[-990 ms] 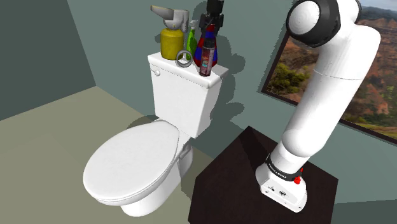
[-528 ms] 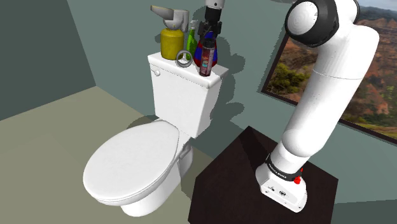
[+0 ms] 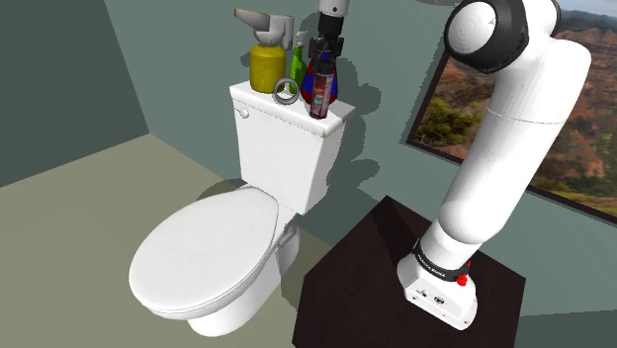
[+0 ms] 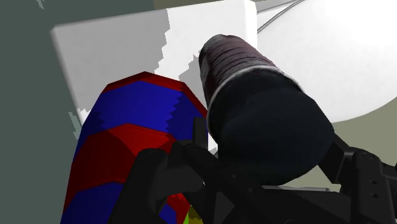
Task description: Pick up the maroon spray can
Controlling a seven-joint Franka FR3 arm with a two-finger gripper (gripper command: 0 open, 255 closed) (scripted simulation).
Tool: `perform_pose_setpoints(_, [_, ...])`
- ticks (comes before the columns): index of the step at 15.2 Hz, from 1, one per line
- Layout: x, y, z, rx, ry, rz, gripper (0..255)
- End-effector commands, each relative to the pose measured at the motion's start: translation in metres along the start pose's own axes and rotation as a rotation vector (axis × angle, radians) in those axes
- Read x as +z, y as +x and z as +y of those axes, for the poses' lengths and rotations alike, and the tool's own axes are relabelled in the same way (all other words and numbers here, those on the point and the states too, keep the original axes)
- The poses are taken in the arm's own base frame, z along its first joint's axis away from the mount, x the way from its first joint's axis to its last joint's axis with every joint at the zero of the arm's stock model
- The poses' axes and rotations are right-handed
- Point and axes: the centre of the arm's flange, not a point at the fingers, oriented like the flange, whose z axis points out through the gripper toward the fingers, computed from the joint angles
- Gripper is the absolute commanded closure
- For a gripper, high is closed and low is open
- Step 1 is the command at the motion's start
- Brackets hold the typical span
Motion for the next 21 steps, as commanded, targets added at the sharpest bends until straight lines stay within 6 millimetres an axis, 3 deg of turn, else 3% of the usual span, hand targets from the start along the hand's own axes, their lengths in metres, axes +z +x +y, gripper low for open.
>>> perform_pose_setpoints(1, [0.001,0.0,0.0,0.0,0.0,-0.002,255])
perform_pose_setpoints(4, [0.002,0.0,0.001,0.0,0.0,-0.002,255])
perform_pose_setpoints(19, [-0.077,0.003,-0.001,0.0,0.0,-0.002,255])
perform_pose_setpoints(21, [-0.078,0.003,-0.001,0.0,0.0,-0.002,255])
